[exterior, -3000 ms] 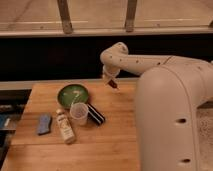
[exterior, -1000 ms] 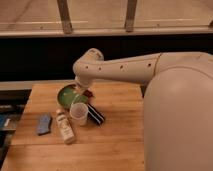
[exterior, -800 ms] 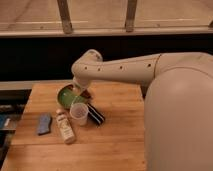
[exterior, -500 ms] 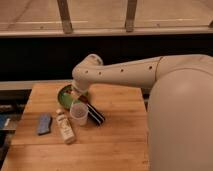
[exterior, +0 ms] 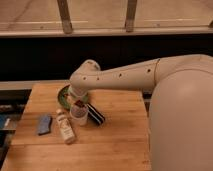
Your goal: Place the pepper in the ceramic cup
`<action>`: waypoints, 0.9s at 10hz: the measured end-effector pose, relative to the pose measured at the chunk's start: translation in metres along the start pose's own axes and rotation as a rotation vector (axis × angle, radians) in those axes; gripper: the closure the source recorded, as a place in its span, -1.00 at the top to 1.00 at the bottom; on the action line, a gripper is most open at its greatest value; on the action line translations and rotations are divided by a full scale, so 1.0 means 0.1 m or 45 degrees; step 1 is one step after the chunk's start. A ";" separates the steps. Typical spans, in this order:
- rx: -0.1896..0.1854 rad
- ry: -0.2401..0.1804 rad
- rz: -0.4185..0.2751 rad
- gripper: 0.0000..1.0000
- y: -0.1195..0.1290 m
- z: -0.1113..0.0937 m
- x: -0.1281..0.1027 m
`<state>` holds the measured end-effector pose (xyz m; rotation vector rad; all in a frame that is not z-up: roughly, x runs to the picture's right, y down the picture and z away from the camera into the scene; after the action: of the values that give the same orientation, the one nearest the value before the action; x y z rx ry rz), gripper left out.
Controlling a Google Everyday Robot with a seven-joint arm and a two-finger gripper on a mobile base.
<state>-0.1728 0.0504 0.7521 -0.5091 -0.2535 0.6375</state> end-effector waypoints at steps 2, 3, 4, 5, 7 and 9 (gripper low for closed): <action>-0.002 -0.011 -0.010 -1.00 0.05 0.00 -0.03; -0.011 -0.019 -0.013 -1.00 0.08 0.02 -0.06; -0.023 -0.022 -0.009 -1.00 0.10 0.07 -0.07; -0.033 -0.024 -0.003 -1.00 0.10 0.12 -0.06; -0.060 -0.027 0.039 -1.00 0.08 0.25 0.02; -0.068 -0.032 0.071 -1.00 0.05 0.29 0.07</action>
<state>-0.1806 0.0694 0.7748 -0.5611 -0.2814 0.6927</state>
